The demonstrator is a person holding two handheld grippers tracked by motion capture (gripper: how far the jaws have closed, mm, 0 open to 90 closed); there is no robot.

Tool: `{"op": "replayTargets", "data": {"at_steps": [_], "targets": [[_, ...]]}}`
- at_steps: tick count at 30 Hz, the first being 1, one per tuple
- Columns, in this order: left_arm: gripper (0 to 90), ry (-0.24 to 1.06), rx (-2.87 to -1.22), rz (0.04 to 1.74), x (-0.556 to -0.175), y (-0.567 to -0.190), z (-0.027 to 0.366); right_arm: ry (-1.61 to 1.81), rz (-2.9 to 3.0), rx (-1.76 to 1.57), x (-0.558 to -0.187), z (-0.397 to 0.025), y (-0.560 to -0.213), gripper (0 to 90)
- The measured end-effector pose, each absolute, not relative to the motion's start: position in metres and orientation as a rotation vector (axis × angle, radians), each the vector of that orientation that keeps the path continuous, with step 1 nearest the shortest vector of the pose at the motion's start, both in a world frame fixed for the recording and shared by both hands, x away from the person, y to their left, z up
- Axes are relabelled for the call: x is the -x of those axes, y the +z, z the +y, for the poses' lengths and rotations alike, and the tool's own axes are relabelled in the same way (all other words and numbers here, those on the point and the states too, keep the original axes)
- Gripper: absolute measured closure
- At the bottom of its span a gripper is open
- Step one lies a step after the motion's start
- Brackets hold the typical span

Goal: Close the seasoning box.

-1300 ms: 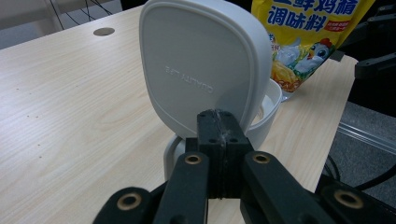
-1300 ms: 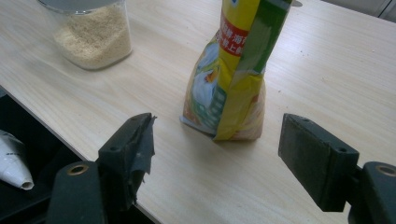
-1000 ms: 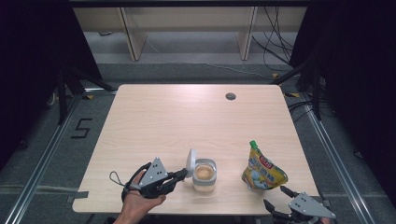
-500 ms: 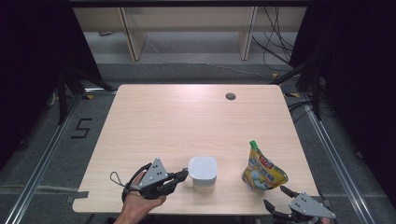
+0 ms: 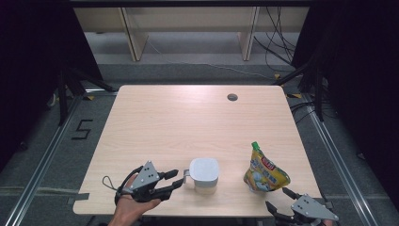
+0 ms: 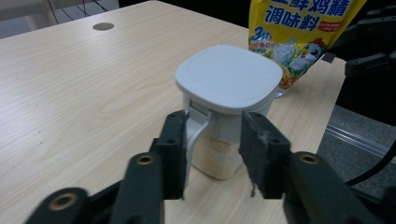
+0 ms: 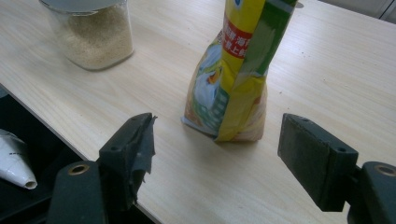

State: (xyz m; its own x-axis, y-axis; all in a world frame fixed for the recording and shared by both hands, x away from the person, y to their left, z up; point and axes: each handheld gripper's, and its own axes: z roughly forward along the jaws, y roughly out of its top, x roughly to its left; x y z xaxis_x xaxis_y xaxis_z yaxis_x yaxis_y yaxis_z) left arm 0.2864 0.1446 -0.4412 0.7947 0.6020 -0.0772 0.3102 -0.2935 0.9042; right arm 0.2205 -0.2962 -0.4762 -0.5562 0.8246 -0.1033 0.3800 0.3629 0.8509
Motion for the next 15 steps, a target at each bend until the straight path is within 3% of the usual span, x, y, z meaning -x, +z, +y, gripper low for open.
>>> {"op": "replayTargets", "data": {"at_steps": [3,15], "targets": [[45.5,0.348,-1.892,0.715,-0.287,-0.445,0.153,1.112,2.104,-1.043,-0.22,-0.296,-0.476,27.8],[35.5,0.356,-1.907,0.745,-0.282,-0.454,0.168,1.116,2.1,-1.043,-0.22,-0.296,-0.476,27.8]]}}
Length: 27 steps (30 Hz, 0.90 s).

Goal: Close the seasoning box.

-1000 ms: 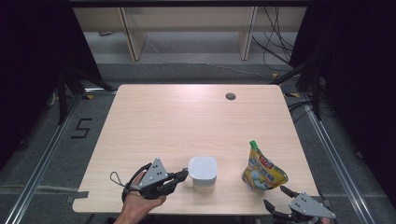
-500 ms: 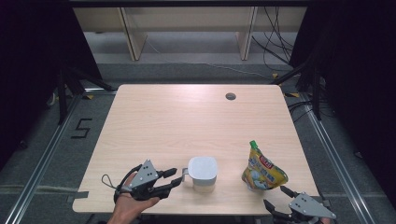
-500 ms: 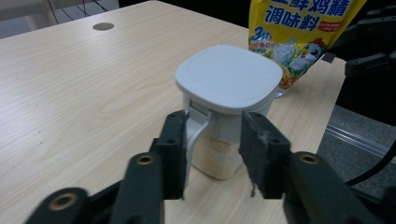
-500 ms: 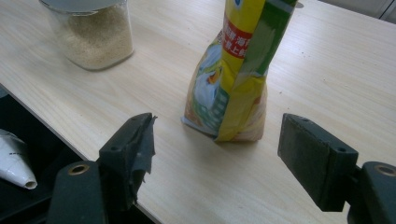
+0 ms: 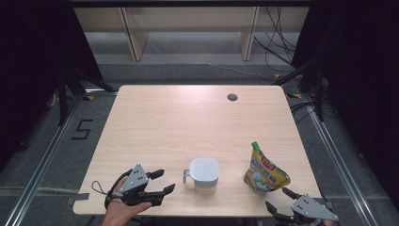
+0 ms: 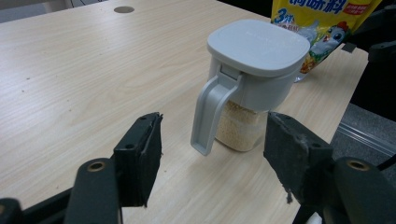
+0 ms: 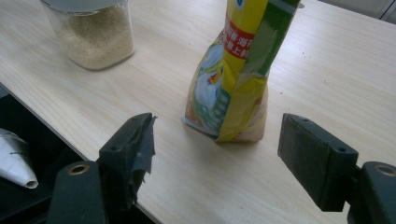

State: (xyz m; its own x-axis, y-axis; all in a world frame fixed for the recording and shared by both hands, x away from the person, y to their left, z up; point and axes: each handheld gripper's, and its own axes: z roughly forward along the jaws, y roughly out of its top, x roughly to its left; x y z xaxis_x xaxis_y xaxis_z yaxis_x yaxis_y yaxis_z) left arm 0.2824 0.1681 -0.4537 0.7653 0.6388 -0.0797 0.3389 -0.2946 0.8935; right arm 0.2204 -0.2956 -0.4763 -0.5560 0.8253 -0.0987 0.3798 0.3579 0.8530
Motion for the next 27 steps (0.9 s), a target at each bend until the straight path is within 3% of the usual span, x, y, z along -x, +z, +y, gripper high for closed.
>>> {"op": "replayTargets", "data": {"at_steps": [27], "targets": [[25.2,0.299,-1.98,0.748,-0.265,-0.472,0.168,1.106,2.122,-1.019,-0.22,-0.294,-0.476,27.7]]}}
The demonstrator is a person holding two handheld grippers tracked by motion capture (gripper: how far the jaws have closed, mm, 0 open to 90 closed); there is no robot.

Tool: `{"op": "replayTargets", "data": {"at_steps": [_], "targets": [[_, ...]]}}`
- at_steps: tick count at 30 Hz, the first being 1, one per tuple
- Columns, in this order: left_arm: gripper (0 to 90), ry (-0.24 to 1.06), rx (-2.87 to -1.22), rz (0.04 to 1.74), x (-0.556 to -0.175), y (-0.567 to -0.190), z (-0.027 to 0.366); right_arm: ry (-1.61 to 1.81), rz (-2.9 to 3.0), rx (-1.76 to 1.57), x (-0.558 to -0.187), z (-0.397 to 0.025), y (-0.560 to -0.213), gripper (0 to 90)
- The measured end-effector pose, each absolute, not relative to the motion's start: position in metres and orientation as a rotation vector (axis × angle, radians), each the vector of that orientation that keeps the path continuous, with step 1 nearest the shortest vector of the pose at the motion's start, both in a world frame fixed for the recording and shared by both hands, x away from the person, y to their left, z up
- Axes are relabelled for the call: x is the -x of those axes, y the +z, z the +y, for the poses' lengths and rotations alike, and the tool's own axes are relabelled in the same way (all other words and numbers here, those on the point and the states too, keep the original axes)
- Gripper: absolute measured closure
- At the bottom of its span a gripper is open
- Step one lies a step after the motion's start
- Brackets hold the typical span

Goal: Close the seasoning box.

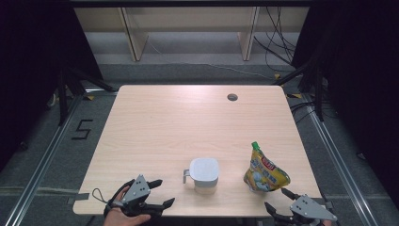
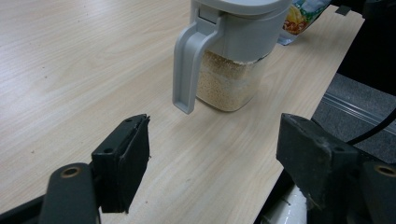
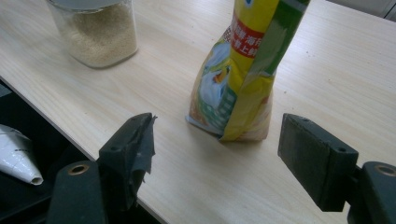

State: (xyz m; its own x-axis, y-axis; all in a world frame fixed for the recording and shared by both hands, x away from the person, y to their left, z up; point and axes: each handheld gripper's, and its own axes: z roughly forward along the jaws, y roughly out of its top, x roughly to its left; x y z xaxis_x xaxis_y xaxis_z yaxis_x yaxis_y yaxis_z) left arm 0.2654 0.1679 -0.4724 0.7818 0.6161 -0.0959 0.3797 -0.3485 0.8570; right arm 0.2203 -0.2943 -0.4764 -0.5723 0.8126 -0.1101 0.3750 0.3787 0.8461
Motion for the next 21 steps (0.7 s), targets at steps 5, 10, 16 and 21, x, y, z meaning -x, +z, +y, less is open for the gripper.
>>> {"op": "replayTargets", "data": {"at_steps": [5,10,16,21], "targets": [[24.6,0.294,-1.966,0.767,-0.2643,-0.4748,0.1664,1.108,2.123,-1.018,-0.2202,-0.2943,-0.4762,27.7],[24.5,0.284,-1.987,0.759,-0.2653,-0.476,0.1676,1.112,2.121,-1.019,-0.22,-0.294,-0.476,27.7],[23.9,0.309,-2.002,0.734,-0.2675,-0.4759,0.1695,1.113,2.119,-1.022,-0.2198,-0.2939,-0.4759,27.7],[23.2,0.304,-1.99,0.769,-0.2678,-0.4772,0.1694,1.11,2.12,-1.021,-0.2199,-0.2943,-0.4759,27.7]]}}
